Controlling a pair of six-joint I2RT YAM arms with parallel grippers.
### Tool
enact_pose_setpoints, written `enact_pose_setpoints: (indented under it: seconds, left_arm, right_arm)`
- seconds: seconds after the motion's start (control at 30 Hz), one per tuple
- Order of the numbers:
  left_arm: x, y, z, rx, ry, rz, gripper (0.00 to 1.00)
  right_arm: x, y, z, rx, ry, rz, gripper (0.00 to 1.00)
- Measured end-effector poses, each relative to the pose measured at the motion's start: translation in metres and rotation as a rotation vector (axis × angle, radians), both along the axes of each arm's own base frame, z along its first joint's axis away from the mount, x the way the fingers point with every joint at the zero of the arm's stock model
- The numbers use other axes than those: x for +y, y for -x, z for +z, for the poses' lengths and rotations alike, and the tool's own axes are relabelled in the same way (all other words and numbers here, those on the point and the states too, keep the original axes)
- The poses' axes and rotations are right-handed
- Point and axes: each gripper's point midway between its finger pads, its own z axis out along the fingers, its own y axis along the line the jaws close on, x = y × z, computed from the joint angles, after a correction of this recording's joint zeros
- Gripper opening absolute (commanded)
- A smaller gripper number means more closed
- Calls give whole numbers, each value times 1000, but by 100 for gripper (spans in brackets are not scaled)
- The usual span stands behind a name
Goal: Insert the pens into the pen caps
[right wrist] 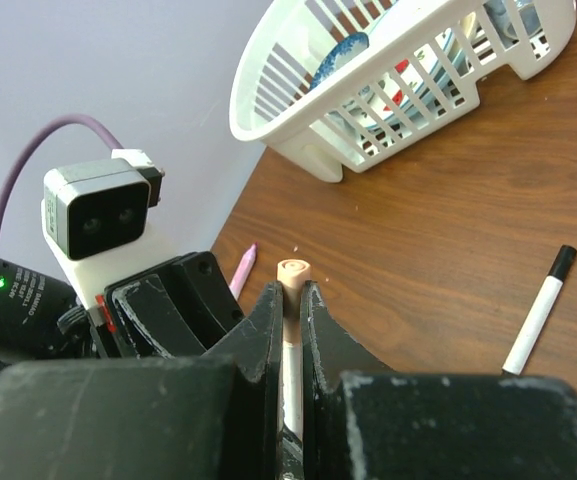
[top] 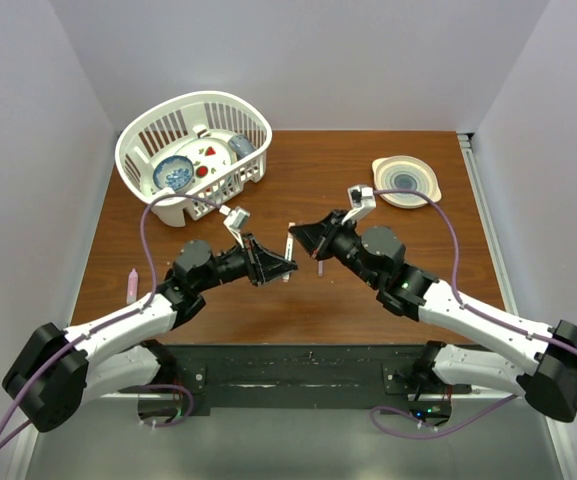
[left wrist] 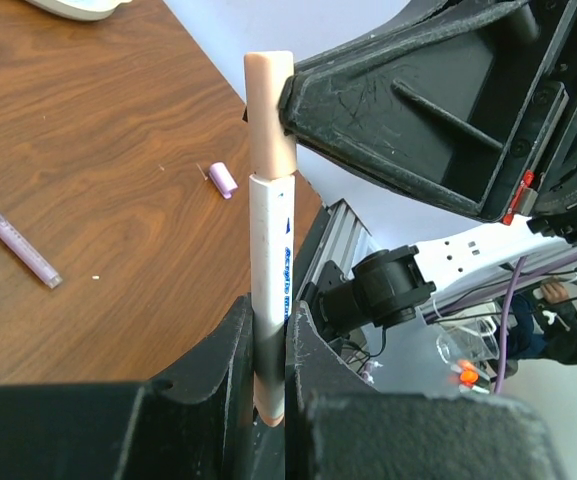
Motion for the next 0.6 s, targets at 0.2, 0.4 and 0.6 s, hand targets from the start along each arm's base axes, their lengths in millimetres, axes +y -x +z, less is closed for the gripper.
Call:
enact_pose_setpoints:
  seconds: [0.2, 0.4, 0.6]
  left_arm:
    - [-1, 5, -2, -18, -15, -23, 0]
    - [11, 3, 31, -128, 40, 40, 0]
    - [24, 15, 53, -224, 54, 52, 0]
  right_arm:
    - [-6, 8, 0, 6, -34, -9, 43]
    - [-3, 29, 5, 29, 0, 57, 70]
    - [5, 33, 56, -28, -17, 116, 79]
